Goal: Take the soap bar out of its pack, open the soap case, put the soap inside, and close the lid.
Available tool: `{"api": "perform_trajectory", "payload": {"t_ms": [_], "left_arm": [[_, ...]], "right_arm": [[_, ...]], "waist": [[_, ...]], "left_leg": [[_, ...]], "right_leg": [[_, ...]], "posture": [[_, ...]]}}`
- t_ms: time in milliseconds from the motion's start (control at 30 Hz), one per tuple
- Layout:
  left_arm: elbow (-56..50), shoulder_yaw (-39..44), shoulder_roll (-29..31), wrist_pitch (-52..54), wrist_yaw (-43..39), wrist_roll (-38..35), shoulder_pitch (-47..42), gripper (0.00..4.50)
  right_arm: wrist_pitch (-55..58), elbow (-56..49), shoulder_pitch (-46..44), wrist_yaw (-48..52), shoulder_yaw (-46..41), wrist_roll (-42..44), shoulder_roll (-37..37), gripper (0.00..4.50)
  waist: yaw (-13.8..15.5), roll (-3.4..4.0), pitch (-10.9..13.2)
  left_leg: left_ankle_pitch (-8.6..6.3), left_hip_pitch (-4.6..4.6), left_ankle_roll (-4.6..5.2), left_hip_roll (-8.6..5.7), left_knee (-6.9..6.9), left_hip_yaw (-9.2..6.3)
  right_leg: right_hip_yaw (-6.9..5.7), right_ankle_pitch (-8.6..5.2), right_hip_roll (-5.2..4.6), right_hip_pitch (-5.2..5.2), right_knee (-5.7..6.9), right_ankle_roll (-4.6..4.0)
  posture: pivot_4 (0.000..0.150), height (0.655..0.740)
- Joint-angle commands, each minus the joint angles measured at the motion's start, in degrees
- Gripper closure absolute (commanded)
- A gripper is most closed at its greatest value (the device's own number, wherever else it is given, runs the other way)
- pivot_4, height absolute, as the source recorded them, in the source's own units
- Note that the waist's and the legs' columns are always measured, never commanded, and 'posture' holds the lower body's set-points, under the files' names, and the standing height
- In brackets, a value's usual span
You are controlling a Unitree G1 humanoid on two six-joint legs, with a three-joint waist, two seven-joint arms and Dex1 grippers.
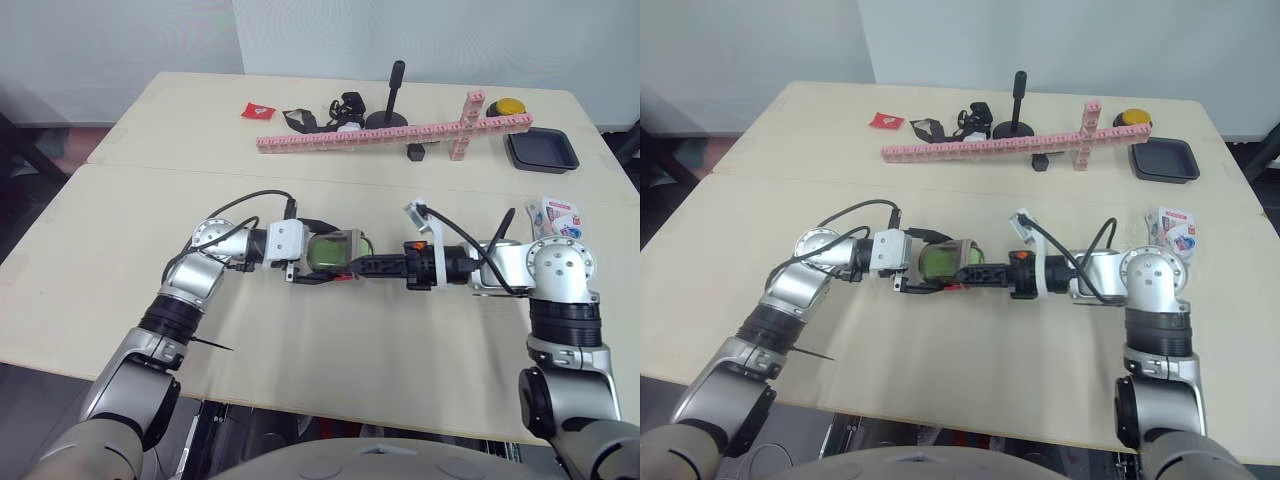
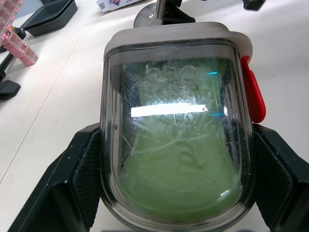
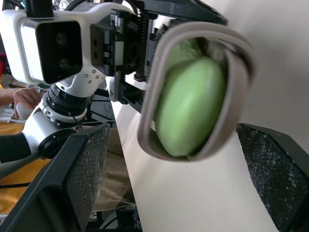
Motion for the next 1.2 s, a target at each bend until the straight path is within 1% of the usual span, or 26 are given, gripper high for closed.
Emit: {"api": "perform_trajectory", "payload": {"t_ms": [33, 533, 1067, 1133, 1200], "left_arm": [[-1.8, 0.6, 0.0, -0.2, 0.3, -0.9, -0.8, 1.02], [-2.3, 1.0, 0.5, 0.5, 1.5, -0.4, -0.5, 1.02], [-2.7, 0.4, 0.3, 0.8, 1.2, -0.5, -0.5, 1.02], [-2.7, 0.4, 0.2, 0.9, 1.3, -0.5, -0.6, 1.02], [-2.7, 0.4, 0.1, 0.9, 1.3, -0.5, -0.6, 1.02]], "right_arm": [[0.4, 1.2, -1.7, -3.7, -1.9, 3.6, 1.8, 0.03], [0.4, 3.2, -2.5, -9.0, 0.4, 7.3, 3.6, 0.03], [-0.9, 6.3, -2.7, -14.0, -0.3, 10.7, 5.4, 0.03], [-1.3, 6.8, -2.8, -14.5, -0.3, 10.6, 5.4, 0.62], [-1.7, 7.2, -2.9, -14.9, -0.2, 10.4, 5.3, 1.07]], "waist": [[-0.1, 0.0, 0.0], [-0.1, 0.0, 0.0], [-0.1, 0.0, 0.0], [-0.1, 0.0, 0.0], [-0.1, 0.0, 0.0]], "left_leg": [[0.0, 0.0, -0.01, 0.0, 0.0, 0.0], [0.05, 0.0, -0.11, -0.01, -0.04, 0.0], [0.07, -0.01, -0.16, -0.01, -0.05, 0.0], [0.08, -0.01, -0.17, -0.01, -0.05, 0.0], [0.09, -0.01, -0.18, -0.01, -0.06, 0.0]], "right_leg": [[0.0, 0.0, 0.0, 0.0, 0.0, 0.0], [-0.01, 0.1, 0.0, 0.0, -0.02, 0.18], [-0.01, 0.11, 0.0, 0.0, -0.04, 0.19], [-0.01, 0.11, 0.0, 0.0, -0.04, 0.19], [-0.01, 0.11, 0.0, 0.0, -0.04, 0.19]], "posture": [[0.15, 0.733], [0.15, 0.733], [0.15, 0.733], [0.15, 0.733], [0.15, 0.733]]}}
